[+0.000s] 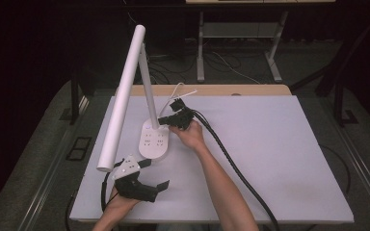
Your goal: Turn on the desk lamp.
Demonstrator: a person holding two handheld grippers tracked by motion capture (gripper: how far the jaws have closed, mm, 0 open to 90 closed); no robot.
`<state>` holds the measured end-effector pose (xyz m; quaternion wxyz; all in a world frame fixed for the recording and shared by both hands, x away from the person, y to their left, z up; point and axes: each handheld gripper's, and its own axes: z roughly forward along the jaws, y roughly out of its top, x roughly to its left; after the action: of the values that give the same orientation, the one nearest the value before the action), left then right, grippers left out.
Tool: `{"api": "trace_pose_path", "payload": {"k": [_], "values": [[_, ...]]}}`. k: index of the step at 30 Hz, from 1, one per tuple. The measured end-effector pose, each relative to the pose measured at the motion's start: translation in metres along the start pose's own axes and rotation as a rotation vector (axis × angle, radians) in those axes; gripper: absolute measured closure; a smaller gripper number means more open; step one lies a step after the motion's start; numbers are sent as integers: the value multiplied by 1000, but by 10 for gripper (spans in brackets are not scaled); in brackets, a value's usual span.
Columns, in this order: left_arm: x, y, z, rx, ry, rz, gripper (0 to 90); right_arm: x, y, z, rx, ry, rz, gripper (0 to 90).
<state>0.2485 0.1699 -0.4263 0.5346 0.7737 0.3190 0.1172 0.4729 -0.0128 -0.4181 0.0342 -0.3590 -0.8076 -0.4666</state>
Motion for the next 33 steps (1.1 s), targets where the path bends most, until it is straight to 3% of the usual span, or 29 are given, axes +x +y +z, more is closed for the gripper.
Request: {"api": "trace_pose_path", "payload": {"k": [12,14,19,21,25,33], "values": [[0,0,0,1,0,0,0,-9,-6,8,21,-8,24,892],[0,0,0,1,-1,-3,0,-8,-8,10,27,-27,24,893],[0,0,-1,-1,0,-3,0,-7,-10,11,14,-33,33,894],[-1,0,-1,-3,-1,-3,0,-7,-13,13,7,-15,44,895],[-1,0,0,-1,0,-1,0,-4,-14,14,-5,-30,22,895],[0,0,-1,-3,2,-2,0,-18,-21,13,-44,53,107,897]]}}
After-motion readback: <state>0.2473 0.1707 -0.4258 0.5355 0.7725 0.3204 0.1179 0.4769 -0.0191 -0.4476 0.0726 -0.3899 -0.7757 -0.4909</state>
